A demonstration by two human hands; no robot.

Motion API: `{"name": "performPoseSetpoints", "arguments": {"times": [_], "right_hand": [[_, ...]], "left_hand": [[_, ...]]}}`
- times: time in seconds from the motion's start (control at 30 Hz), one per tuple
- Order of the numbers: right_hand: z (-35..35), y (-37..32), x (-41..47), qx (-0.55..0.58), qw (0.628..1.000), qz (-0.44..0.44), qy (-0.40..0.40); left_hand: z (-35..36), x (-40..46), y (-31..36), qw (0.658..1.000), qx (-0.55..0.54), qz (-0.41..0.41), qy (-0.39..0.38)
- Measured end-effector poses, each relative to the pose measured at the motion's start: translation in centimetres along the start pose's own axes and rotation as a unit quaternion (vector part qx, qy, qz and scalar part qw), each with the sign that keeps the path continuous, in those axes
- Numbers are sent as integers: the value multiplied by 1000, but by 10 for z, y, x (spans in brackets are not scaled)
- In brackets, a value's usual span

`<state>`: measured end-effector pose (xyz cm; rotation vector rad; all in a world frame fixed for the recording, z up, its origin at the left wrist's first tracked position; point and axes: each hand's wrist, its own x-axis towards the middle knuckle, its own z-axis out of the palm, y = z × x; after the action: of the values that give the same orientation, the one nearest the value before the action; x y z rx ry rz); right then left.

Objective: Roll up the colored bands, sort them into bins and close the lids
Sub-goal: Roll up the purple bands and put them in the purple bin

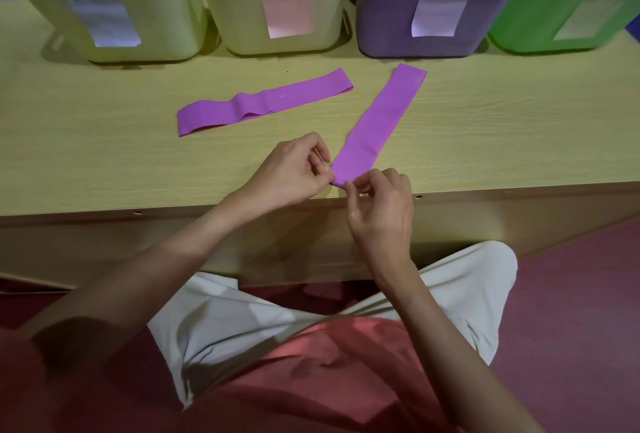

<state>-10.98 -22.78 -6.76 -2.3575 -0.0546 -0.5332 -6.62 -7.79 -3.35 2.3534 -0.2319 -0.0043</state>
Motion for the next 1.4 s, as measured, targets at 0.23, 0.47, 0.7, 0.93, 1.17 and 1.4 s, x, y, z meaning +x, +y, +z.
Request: {"name": "performPoseSetpoints", "arguments": {"times": [0.23, 0.47, 0.7, 0.93, 1.17, 1.4], "right_hand": [[-3, 13, 5, 47, 996, -70, -10], [-1, 22, 5, 46, 995, -88, -20], [-3, 25, 8, 44, 994, -89, -48], [0, 22, 9, 27, 997, -68, -3], [6, 20, 10, 28, 998, -55, 18], [2, 22, 15, 28, 998, -49, 18]], "left_hand": [[1, 1, 0, 996, 83, 36, 5], [1, -4, -10, 978, 122, 166, 27], [-3, -1, -21, 963, 138, 233, -1], [6, 0, -24, 947, 172, 266, 53], [7, -3, -27, 907, 268, 317, 74], [7, -10, -26, 908, 319, 267, 52]]}}
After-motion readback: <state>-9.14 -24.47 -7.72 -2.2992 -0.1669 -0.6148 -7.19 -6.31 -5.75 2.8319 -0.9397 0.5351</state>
